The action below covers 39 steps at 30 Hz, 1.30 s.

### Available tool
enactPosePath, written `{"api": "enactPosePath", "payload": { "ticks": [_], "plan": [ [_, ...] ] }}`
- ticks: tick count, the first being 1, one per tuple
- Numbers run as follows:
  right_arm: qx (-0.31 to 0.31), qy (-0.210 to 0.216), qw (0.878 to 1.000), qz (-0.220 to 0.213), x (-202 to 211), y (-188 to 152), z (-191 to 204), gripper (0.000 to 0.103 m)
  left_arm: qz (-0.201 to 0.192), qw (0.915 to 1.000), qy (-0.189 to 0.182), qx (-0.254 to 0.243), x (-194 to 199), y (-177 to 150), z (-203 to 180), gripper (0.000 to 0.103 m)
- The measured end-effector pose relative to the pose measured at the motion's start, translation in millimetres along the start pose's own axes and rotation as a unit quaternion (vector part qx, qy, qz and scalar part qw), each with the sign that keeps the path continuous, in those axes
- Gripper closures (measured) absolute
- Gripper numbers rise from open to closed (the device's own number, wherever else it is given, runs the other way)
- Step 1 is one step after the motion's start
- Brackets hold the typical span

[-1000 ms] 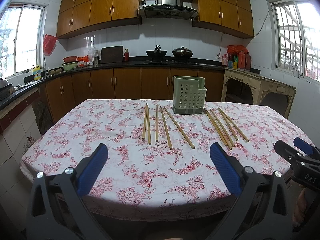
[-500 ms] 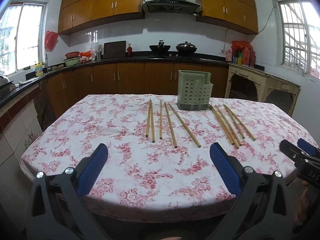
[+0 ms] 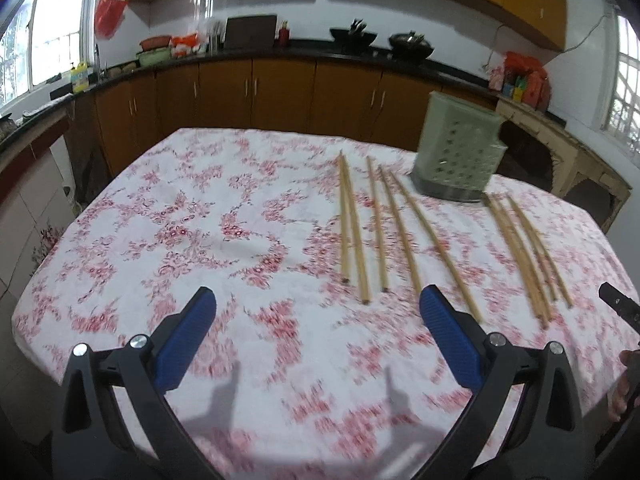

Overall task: Organize utensils
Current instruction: 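Lower the left tool onto a wooden chopstick and close it while the right tool grasps another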

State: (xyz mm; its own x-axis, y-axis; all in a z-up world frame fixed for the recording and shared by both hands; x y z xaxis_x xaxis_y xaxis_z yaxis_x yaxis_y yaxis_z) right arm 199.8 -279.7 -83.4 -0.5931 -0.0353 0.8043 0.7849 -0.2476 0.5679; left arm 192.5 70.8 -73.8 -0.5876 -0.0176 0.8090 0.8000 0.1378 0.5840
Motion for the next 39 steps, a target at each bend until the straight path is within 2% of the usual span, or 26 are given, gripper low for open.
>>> {"api": "enactPosePath", "payload": {
  "ticks": [1,2,3,4,6,7,10,15,18,22,24,26,27,34,39],
  "plan": [
    [0.0,0.0,1.0,0.01,-7.2,3.1,-1.2,0.023,0.005,1.0,0.004,-0.001,-6.4,3.2,1.0,0.005],
    [0.001,-0.003,1.0,0.023,-16.5,6.1,-2.8,0.031,0.011,0.9999,0.007,-0.005,-13.2,7.0,1.2,0.011],
    [0.003,-0.007,0.999,0.036,-25.3,8.8,-3.6,0.034,0.018,0.9998,0.008,-0.009,-19.1,9.9,1.7,0.019],
    [0.005,-0.01,0.999,0.047,-33.4,11.1,-4.0,0.038,0.027,0.9995,0.008,-0.013,-27.3,13.9,2.8,0.023],
    [0.006,-0.013,0.998,0.061,-45.5,13.6,-4.6,0.041,0.039,0.999,0.005,-0.021,-38.6,18.8,1.0,0.036],
    [0.007,-0.014,0.998,0.068,-50.6,13.9,-4.2,0.045,0.047,0.9986,0.0,-0.026,-45.1,21.5,-0.5,0.038],
    [0.009,-0.014,0.997,0.081,-62.0,17.1,-2.2,0.048,0.059,0.9976,-0.006,-0.037,-57.3,26.9,-6.7,0.049],
    [0.034,-0.034,0.996,0.076,-66.9,20.6,8.3,0.056,0.086,0.9944,-0.015,-0.059,-79.2,33.3,-20.2,0.075],
    [0.044,-0.044,0.995,0.074,-68.9,21.6,12.1,0.062,0.098,0.9928,-0.014,-0.069,-88.4,34.1,-24.1,0.082],
    [0.043,-0.044,0.995,0.073,-68.9,22.4,10.9,0.065,0.104,0.9916,-0.01,-0.076,-96.5,34.3,-28.7,0.085],
    [0.044,-0.043,0.996,0.071,-69.4,23.0,11.3,0.071,0.103,0.9916,-0.006,-0.078,-97.9,36.1,-29.8,0.091],
    [0.048,-0.044,0.995,0.069,-70.5,24.5,13.0,0.089,0.103,0.9918,0.0,-0.076,-99.5,39.3,-28.8,0.094],
    [0.049,-0.044,0.995,0.072,-71.0,25.6,13.0,0.093,0.102,0.992,0.004,-0.075,-100.9,41.4,-27.3,0.094],
    [-0.002,-0.05,0.994,0.093,-76.5,43.4,-13.7,0.095,0.101,0.9927,0.031,-0.057,-112.4,61.5,-0.7,0.094],
    [-0.028,-0.054,0.993,0.101,-84.6,60.2,-35.0,0.095,0.099,0.9932,0.019,-0.058,-115.0,66.5,11.1,0.093]
  ]
}}
Point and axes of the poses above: each gripper's, at about its wrist camera, not at the fingertips, and x roughly against the way its jaws point, z to its left, y to its top, the point moved 5 cm from there along -x, roughly the way its jaws point, and after that the axes turned 13 degrees about z, right-handed, at the moved point
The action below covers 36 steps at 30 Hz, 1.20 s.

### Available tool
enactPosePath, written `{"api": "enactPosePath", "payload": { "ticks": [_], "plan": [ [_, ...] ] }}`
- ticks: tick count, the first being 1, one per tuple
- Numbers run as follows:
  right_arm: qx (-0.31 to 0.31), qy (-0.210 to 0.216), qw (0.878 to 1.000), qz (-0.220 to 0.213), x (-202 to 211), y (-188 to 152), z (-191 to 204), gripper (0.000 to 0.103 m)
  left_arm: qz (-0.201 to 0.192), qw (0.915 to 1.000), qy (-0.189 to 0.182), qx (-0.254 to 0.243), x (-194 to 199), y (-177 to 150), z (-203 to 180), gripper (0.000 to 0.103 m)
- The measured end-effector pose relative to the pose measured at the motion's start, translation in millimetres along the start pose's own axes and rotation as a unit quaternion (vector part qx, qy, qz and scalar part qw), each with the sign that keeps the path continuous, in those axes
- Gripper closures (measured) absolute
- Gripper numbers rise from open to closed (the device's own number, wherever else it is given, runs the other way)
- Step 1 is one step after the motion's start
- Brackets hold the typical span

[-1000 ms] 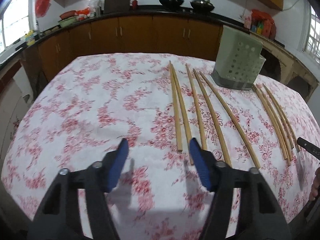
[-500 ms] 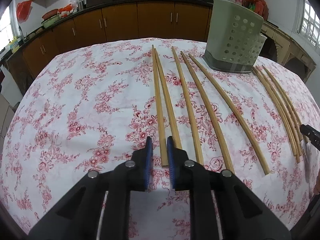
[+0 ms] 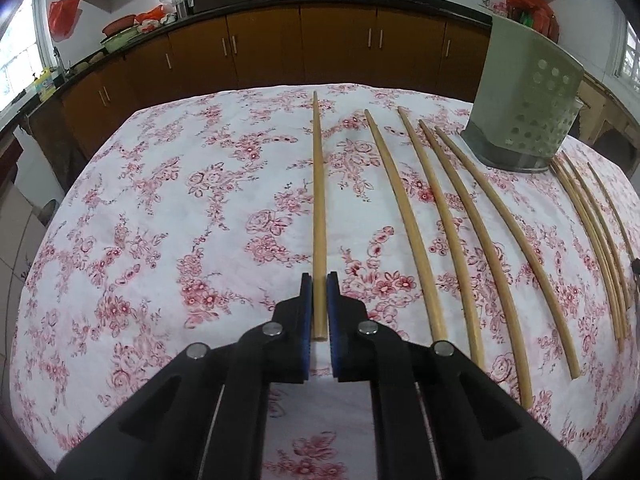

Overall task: Organize utensils
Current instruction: 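Lower the left tool onto a wooden chopstick and close it while the right tool grasps another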

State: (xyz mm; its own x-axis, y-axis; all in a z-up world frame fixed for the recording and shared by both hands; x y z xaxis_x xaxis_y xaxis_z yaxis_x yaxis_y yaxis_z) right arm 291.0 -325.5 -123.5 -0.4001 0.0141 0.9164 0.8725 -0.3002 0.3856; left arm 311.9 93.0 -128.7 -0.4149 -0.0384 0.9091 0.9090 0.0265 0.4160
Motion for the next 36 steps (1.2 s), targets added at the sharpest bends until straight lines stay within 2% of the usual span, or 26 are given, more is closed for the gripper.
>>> {"api": "enactPosePath", "payload": {
  "ticks": [13,32,36],
  "plan": [
    [0.018,-0.025,0.999,-0.037,0.4,-5.4,3.6,0.095,-0.008,0.9999,-0.007,0.0,3.5,-7.7,-1.6,0.085],
    [0.023,-0.026,0.999,-0.041,2.1,-8.7,4.6,0.095,-0.008,0.9999,-0.005,0.01,4.0,-10.2,2.7,0.084],
    [0.022,-0.023,0.999,-0.041,2.1,-9.0,4.3,0.095,-0.009,0.9999,-0.004,0.012,3.9,-10.1,3.8,0.09]
  ]
}}
Point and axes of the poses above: each gripper's, at about its wrist camera, not at the fingertips, and x roughly against the way its jaws point, z to its left, y to its top, the point moved 5 cm from there along -x, roughly the way its jaws point, and after that the axes turned 13 degrees about z, right-handed, at the moved point
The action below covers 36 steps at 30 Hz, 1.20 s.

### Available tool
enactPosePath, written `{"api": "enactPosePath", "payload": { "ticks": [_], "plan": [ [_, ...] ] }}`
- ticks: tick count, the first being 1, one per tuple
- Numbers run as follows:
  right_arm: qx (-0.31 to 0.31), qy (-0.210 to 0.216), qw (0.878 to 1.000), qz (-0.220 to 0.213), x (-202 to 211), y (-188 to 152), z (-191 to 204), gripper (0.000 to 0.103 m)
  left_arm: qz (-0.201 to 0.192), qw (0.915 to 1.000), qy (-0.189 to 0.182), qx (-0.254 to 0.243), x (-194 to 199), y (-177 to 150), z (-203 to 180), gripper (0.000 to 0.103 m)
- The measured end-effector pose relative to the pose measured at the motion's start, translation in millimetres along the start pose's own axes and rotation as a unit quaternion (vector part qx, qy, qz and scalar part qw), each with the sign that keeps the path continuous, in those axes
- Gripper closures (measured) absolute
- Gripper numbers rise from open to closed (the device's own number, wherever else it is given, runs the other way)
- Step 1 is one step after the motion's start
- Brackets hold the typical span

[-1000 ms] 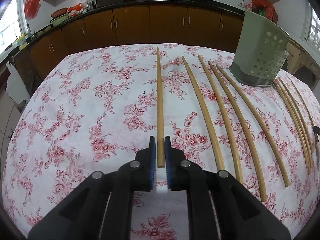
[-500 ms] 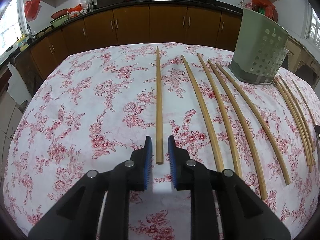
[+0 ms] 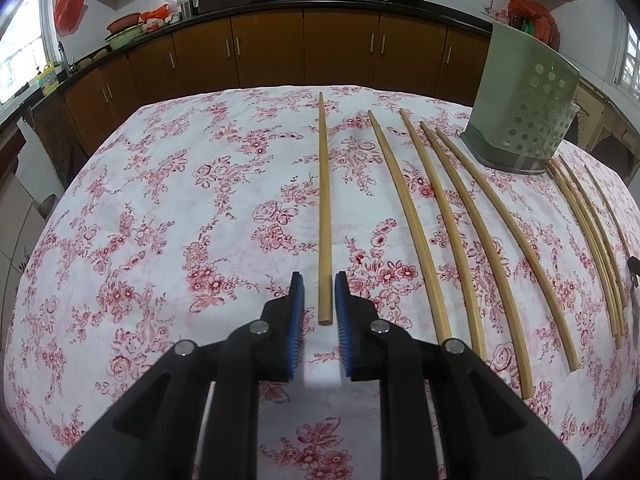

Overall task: Organize utensils
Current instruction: 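Lower the left tool onto a wooden chopstick and close it while the right tool grasps another, then lift the left tool's chopstick over the green holder while the right tool carries its chopstick there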

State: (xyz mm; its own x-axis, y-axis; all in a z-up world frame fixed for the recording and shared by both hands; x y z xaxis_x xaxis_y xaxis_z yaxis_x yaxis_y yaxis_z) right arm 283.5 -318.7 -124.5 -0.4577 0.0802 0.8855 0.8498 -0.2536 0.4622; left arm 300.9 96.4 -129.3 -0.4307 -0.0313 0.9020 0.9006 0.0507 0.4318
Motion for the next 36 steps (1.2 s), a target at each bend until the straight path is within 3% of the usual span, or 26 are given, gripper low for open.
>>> {"api": "enactPosePath", "payload": {
  "ticks": [6,30,36],
  "plan": [
    [0.005,0.007,1.0,-0.001,0.9,-0.7,-1.6,0.095,0.0,1.0,0.001,-0.002,1.3,-2.0,1.0,0.095],
    [0.008,0.007,1.0,0.0,3.2,-5.7,-1.9,0.095,0.0,1.0,0.003,-0.004,4.5,-8.9,2.5,0.095],
    [0.025,0.011,0.999,-0.044,34.7,-6.1,1.4,0.096,-0.013,0.9998,0.006,-0.017,22.4,-13.9,3.4,0.095]
  ]
}}
Point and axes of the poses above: each gripper's, at about its wrist camera, not at the fingertips, and x roughly against the way its jaws point, z to its left, y to its top, the point moved 5 cm from there along -x, roughly the way its jaws point, and after that the axes turned 13 degrees about z, right-handed, at the moved point
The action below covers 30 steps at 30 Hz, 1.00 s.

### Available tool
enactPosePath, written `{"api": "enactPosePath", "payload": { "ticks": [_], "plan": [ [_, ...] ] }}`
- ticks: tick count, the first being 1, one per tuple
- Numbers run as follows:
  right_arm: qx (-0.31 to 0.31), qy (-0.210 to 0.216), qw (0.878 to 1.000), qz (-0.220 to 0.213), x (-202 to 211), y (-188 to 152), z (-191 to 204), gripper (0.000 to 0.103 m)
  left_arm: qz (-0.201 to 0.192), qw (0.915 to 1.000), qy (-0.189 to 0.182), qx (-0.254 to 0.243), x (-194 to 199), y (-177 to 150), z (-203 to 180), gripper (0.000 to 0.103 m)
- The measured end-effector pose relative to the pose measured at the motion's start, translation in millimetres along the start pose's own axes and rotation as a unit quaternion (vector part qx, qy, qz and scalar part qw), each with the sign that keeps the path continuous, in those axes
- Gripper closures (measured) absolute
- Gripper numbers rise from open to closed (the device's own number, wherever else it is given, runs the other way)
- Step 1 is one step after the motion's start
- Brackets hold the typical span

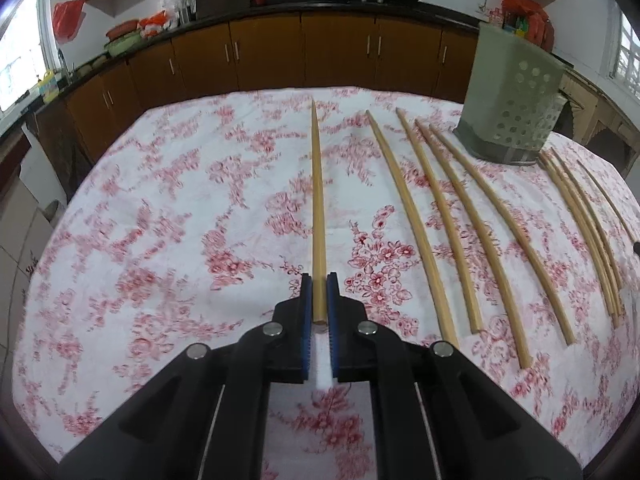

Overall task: Organize utensils
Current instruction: 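Lift the left tool's chopstick over the green holder while the right tool carries its chopstick there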

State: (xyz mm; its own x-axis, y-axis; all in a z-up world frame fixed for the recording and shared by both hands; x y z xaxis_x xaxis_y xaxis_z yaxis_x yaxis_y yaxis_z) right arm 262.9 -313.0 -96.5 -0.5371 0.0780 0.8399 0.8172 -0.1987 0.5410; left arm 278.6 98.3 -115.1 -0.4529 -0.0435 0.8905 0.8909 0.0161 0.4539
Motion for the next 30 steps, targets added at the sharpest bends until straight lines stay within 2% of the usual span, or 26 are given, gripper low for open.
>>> {"api": "enactPosePath", "payload": {
  "ticks": [9,16,24,30],
  "plan": [
    [0.03,0.004,0.993,-0.116,77.2,22.9,8.1,0.095,-0.095,0.9954,-0.006,-0.015,71.8,13.4,0.1,0.095],
    [0.022,0.027,0.983,-0.178,116.3,39.6,9.8,0.096,-0.173,0.9846,-0.021,-0.008,130.9,32.2,-0.8,0.095],
    [0.02,0.043,0.975,-0.215,141.8,64.2,17.5,0.096,-0.214,0.9765,-0.023,0.006,166.8,57.9,1.9,0.095],
    [0.013,0.057,0.977,-0.205,144.3,80.1,19.1,0.096,-0.221,0.975,-0.018,0.01,178.7,74.2,3.0,0.095]
  ]
}}
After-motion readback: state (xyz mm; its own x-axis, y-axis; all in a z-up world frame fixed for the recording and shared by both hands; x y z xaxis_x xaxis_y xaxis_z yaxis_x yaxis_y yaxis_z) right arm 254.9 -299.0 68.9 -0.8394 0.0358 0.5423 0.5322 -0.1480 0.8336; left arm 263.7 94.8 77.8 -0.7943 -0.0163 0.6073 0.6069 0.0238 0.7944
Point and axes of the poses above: each gripper's, at about its wrist camera, not at the fingertips, and x roughly against the way its jaws point, z to its left, y to its top, the point moved 5 cm from there along -x, roughly the way its jaws point, and after that the axes turned 13 degrees about z, right-handed, at the moved point
